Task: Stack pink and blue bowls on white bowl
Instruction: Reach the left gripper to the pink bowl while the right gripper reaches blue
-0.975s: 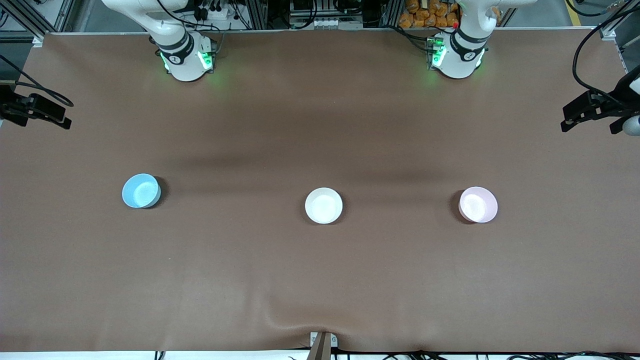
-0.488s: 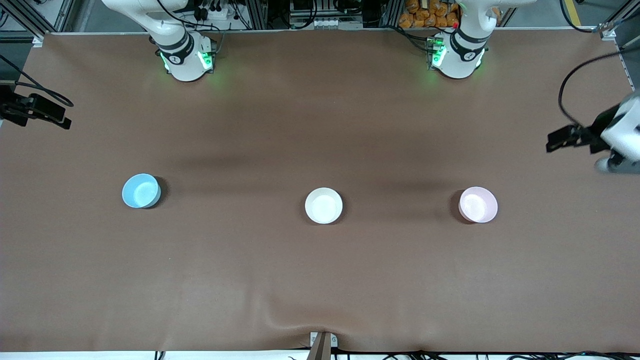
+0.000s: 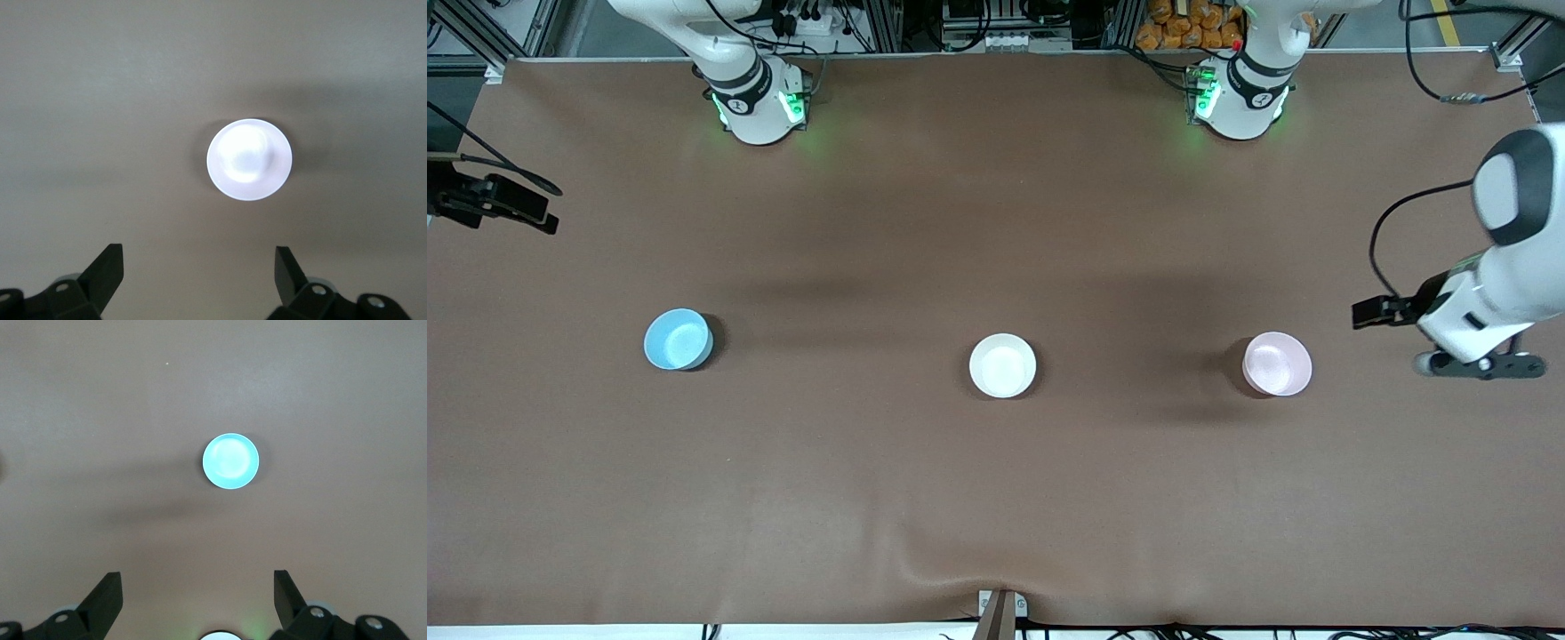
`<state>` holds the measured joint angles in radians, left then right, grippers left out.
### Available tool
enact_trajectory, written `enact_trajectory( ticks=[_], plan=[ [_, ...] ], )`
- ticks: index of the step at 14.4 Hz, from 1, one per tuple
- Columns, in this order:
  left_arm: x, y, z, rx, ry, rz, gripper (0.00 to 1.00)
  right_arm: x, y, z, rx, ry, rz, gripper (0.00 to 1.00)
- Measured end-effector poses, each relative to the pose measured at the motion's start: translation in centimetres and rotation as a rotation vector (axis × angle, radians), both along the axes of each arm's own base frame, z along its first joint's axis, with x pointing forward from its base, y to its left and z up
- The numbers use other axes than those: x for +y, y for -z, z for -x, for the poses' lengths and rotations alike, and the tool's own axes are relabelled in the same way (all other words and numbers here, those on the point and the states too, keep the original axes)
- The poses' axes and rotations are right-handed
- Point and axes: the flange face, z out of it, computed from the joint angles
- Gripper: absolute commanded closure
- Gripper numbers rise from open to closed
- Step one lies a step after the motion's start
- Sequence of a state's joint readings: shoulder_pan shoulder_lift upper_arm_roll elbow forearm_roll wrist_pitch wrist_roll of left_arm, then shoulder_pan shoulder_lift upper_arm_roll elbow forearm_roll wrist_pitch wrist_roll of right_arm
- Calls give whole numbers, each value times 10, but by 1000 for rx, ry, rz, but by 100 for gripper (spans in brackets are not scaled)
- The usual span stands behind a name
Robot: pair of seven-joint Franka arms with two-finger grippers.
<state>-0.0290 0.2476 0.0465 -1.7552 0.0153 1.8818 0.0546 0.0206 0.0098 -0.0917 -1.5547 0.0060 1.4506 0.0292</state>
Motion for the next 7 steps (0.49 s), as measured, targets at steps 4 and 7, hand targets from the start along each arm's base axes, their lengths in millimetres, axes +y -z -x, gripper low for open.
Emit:
enact_trajectory(
  ticks=[4, 7],
  plan=[
    [5, 67, 14, -29, -9, 6, 0, 2, 37, -16, 78, -3, 0, 0],
    [5, 98, 11, -45, -4, 5, 4, 5, 68, -29, 132, -9, 2, 0]
  ],
)
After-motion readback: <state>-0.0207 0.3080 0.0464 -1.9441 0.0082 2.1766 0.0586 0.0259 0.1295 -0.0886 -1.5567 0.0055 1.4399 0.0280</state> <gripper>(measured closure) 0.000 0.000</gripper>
